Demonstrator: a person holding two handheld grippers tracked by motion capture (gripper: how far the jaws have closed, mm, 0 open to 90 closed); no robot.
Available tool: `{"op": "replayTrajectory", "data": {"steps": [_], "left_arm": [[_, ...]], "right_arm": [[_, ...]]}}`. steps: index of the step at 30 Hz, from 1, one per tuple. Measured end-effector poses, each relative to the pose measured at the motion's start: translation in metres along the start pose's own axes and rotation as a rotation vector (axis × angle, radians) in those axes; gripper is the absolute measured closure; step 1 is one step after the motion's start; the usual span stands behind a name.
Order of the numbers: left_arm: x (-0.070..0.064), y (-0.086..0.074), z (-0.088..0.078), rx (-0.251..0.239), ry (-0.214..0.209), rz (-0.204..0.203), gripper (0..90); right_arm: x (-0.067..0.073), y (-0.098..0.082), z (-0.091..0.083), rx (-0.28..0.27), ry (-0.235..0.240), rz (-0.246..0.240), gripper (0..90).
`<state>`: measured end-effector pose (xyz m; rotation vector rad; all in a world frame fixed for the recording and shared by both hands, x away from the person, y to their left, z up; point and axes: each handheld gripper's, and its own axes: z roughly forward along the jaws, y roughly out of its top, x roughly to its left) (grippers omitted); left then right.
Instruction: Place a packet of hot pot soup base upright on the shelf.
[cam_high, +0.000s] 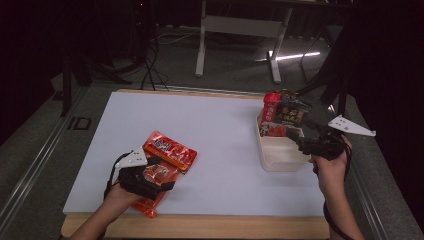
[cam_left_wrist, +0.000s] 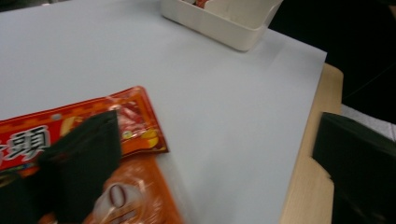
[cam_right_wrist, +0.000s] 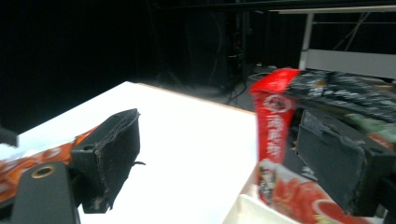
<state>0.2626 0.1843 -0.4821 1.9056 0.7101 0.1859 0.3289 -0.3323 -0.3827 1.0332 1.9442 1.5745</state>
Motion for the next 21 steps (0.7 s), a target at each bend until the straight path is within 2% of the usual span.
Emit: {"op": "replayTrajectory", "data": {"steps": [5,7,10,15,16,20,21], "left_arm": [[0.014,-0.004,-0.018,-0.007,0.040,-0.021,15.0],[0.019,-0.006,-0.025,-0.009,0.055,-0.031,19.4],[0.028,-0.009,-0.037,0.013,0.079,-0.048,24.0],[0.040,-0.017,-0.051,0.051,0.137,-0.082,42.7],[0.043,-0.018,-0.053,0.061,0.137,-0.089,46.5],[0.050,-0.026,-0.060,0.116,0.179,-0.105,62.1],[0.052,-0.028,-0.061,0.129,0.172,-0.108,66.9]], "right_arm": [[0.020,-0.005,-0.001,0.008,0.043,-0.007,13.8],[0.027,-0.008,-0.002,0.002,0.060,0.009,14.1],[0.036,-0.011,-0.001,0.011,0.081,-0.009,14.3],[0.051,-0.018,0.001,0.034,0.129,-0.024,14.3],[0.054,-0.019,0.001,0.036,0.139,-0.025,14.3],[0.065,-0.025,0.002,0.043,0.171,-0.030,14.4],[0.068,-0.026,0.002,0.042,0.176,-0.029,14.4]]}}
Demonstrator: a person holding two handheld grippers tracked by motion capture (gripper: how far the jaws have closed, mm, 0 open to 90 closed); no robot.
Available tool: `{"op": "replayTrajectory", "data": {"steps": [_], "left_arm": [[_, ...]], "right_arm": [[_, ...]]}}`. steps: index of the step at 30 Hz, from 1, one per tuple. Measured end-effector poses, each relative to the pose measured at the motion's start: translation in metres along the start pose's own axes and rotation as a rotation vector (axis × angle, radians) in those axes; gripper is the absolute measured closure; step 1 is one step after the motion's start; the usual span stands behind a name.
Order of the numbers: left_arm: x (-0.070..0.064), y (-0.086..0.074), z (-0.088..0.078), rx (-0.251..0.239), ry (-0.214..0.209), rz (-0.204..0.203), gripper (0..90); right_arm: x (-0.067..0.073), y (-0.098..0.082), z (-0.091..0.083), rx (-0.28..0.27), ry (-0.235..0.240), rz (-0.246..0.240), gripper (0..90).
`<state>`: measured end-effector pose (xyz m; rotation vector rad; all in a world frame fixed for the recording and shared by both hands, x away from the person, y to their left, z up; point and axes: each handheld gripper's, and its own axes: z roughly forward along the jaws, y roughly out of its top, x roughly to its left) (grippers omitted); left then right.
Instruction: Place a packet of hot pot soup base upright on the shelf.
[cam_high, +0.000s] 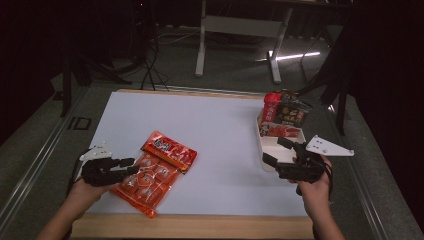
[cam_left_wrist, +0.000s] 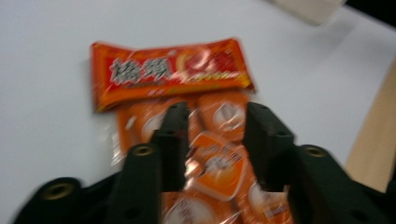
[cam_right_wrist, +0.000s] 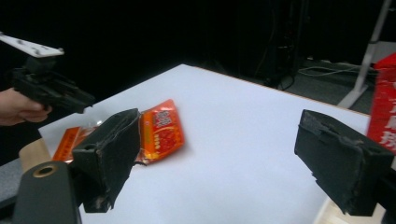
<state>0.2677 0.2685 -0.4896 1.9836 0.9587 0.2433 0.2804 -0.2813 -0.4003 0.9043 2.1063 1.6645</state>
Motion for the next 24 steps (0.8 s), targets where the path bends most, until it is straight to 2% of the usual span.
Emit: {"op": "replayTrajectory", "data": {"steps": [2,3,4,5,6,9,13,15,16,17,18,21,24], "left_arm": [[0.003,-0.005,0.001,0.053,0.034,0.010,74.4],[0.006,-0.008,0.002,0.077,0.036,0.018,78.7],[0.007,-0.010,0.003,0.097,0.068,0.026,85.0],[0.008,-0.012,0.004,0.109,0.074,0.017,88.8],[0.010,-0.014,0.005,0.117,0.070,0.012,89.7],[0.015,-0.020,0.008,0.160,0.119,0.009,90.0],[0.021,-0.027,0.013,0.216,0.133,-0.009,90.0],[0.023,-0.031,0.015,0.253,0.147,0.007,90.0],[0.023,-0.031,0.015,0.253,0.147,0.007,90.0],[0.024,-0.034,0.018,0.282,0.137,0.017,90.0],[0.025,-0.033,0.017,0.283,0.129,0.006,90.0],[0.024,-0.031,0.020,0.309,0.126,0.024,90.0],[0.022,-0.031,0.021,0.312,0.130,0.026,90.0]], "right_arm": [[0.005,-0.003,0.002,0.003,0.014,-0.004,14.5],[0.007,-0.004,0.003,0.003,0.016,-0.007,14.5],[0.009,-0.006,0.005,0.009,0.027,-0.007,14.5],[0.010,-0.008,0.006,0.010,0.036,-0.003,14.5],[0.011,-0.010,0.006,0.011,0.041,-0.002,14.5],[0.013,-0.015,0.008,0.029,0.045,-0.005,14.5],[0.012,-0.022,0.010,0.041,0.049,0.006,14.5],[0.011,-0.025,0.011,0.047,0.052,0.010,14.5],[0.011,-0.025,0.011,0.047,0.052,0.010,14.5],[0.011,-0.026,0.011,0.051,0.051,0.014,14.5],[0.010,-0.027,0.012,0.054,0.051,0.014,14.5],[0.010,-0.027,0.014,0.057,0.055,0.014,14.6],[0.011,-0.027,0.015,0.058,0.061,0.011,14.5]]}}
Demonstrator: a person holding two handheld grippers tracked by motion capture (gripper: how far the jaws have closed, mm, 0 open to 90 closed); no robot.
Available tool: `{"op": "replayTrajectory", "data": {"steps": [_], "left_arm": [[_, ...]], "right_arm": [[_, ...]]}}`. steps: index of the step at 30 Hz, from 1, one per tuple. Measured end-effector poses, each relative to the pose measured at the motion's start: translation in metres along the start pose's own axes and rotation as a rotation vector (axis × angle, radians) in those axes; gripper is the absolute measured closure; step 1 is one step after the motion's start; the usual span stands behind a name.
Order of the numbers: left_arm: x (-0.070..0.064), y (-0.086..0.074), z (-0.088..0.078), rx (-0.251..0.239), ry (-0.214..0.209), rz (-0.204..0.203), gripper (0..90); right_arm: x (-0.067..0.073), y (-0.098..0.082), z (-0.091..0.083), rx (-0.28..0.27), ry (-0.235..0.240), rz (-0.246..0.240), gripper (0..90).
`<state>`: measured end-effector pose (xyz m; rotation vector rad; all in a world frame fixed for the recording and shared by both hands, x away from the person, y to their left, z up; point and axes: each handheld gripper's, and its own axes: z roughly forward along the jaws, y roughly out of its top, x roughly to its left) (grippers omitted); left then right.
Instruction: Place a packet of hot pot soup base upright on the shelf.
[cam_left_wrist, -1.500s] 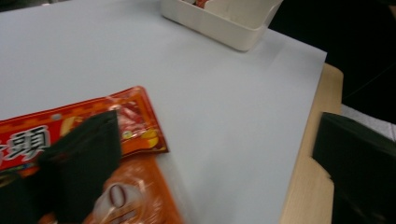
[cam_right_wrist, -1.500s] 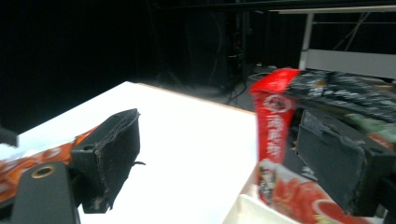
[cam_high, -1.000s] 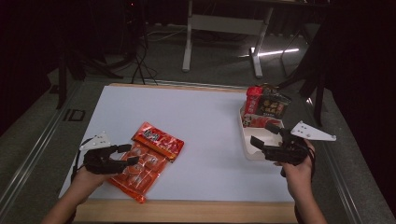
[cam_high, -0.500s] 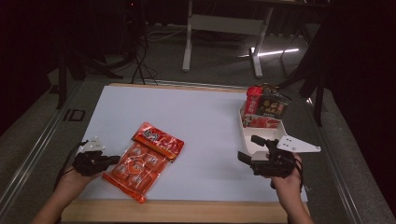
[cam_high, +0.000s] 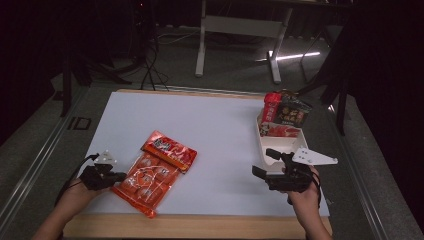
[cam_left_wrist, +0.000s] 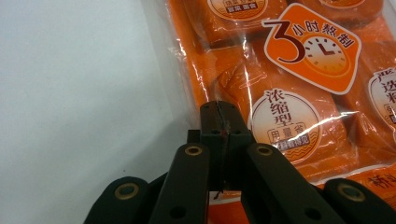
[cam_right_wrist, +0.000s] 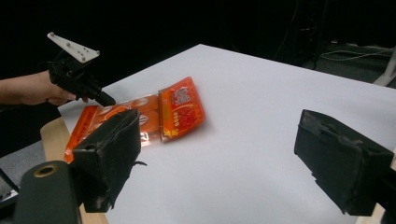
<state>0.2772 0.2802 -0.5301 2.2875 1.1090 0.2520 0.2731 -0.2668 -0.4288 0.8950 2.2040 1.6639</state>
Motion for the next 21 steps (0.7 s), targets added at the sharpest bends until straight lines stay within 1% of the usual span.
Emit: {"op": "replayTrajectory", "data": {"steps": [2,3,6,9,10,12,17,21], "left_arm": [[-0.001,0.000,0.000,-0.003,-0.002,-0.006,90.0],[-0.002,0.000,0.000,-0.003,-0.010,-0.010,90.0],[-0.008,0.002,0.003,0.001,-0.046,-0.004,90.0],[-0.015,0.006,0.005,0.010,-0.064,0.008,90.0],[-0.017,0.007,0.006,0.007,-0.076,0.009,90.0],[-0.022,0.008,0.009,0.003,-0.104,0.001,90.0],[-0.035,0.015,0.014,0.006,-0.131,0.018,90.0],[-0.044,0.024,0.020,0.009,-0.159,0.041,90.0]], "right_arm": [[0.000,0.000,0.000,0.001,0.003,0.002,14.5],[0.000,0.000,0.000,0.001,0.004,0.006,14.6],[0.000,0.000,0.000,-0.001,0.005,0.007,14.6],[0.000,0.000,0.000,-0.001,0.009,0.006,14.6],[0.000,0.000,0.000,-0.001,0.008,0.006,14.6],[0.000,0.000,0.001,-0.002,0.012,0.008,14.6],[0.000,0.000,0.001,-0.001,0.011,0.005,14.6],[0.001,0.000,0.001,0.002,0.012,0.004,14.6]]}}
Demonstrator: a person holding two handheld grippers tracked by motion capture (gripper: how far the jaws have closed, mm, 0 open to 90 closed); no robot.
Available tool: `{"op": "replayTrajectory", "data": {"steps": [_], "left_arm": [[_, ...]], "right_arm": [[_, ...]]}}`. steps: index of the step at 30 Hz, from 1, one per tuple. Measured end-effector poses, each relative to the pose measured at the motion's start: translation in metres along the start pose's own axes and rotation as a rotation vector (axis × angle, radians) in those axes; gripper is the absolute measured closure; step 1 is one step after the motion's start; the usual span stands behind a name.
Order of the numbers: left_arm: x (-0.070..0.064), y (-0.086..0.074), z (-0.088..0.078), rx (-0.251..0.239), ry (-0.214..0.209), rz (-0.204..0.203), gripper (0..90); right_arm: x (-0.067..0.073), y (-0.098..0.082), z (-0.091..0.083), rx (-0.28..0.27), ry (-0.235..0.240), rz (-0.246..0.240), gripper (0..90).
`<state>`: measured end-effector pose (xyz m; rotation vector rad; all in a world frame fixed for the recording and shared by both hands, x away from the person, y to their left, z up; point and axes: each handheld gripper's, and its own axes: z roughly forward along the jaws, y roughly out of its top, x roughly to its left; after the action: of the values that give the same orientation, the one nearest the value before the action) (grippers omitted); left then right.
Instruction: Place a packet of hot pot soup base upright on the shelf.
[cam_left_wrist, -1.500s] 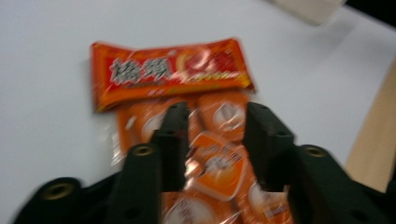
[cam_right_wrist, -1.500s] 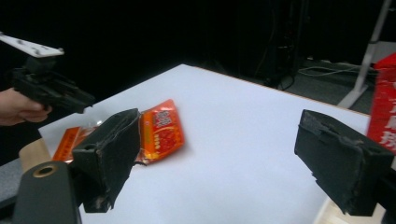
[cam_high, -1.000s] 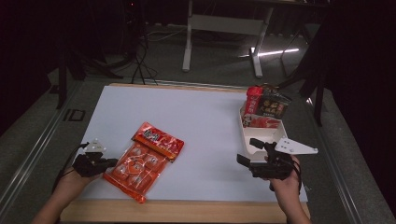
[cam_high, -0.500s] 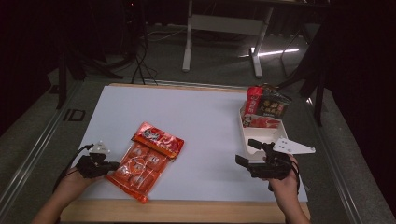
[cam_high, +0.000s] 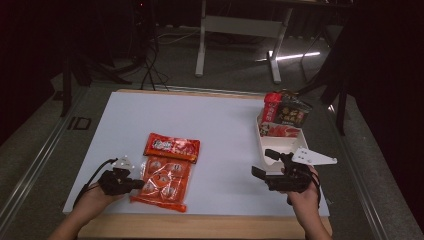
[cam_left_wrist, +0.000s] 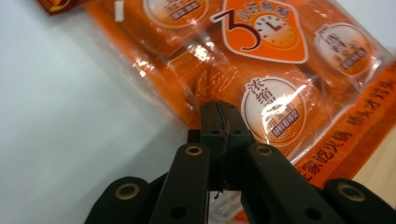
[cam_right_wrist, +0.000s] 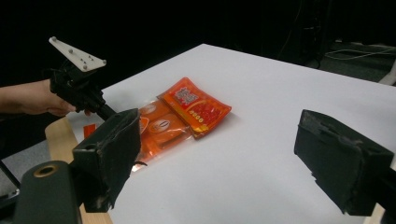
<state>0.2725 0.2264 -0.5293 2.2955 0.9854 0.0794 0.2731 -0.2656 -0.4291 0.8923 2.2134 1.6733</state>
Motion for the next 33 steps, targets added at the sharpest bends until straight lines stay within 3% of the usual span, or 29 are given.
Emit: {"op": "replayTrajectory", "data": {"steps": [5,11,14,18,20,23,26,27,33], "left_arm": [[-0.011,0.011,0.009,-0.006,-0.015,0.019,90.0],[-0.018,0.019,0.013,-0.006,0.002,0.029,90.0],[-0.014,0.022,0.011,-0.020,0.024,0.021,90.0],[0.001,0.027,0.006,-0.063,0.109,-0.040,90.0],[0.007,0.029,0.005,-0.085,0.109,-0.068,90.0],[0.008,0.033,0.009,-0.086,0.102,-0.050,90.0],[0.006,0.037,0.020,-0.052,0.100,-0.030,90.0],[0.006,0.038,0.024,-0.035,0.096,-0.032,90.0],[0.007,0.039,0.027,-0.039,0.084,-0.041,90.0]], "right_arm": [[0.000,0.000,0.000,0.002,0.000,-0.002,14.6],[0.001,-0.001,0.001,0.005,0.001,-0.001,14.6],[0.001,-0.001,0.001,0.010,0.002,-0.006,14.6],[0.000,-0.002,0.001,0.009,0.000,-0.003,14.6],[-0.001,-0.001,0.000,0.004,-0.001,-0.001,14.6],[-0.002,-0.001,0.000,0.002,-0.004,0.000,14.6],[-0.001,-0.001,0.000,0.004,-0.004,-0.002,14.6],[-0.001,-0.001,0.000,0.005,-0.003,-0.001,14.6],[-0.001,-0.002,0.001,0.005,0.001,0.004,14.6]]}}
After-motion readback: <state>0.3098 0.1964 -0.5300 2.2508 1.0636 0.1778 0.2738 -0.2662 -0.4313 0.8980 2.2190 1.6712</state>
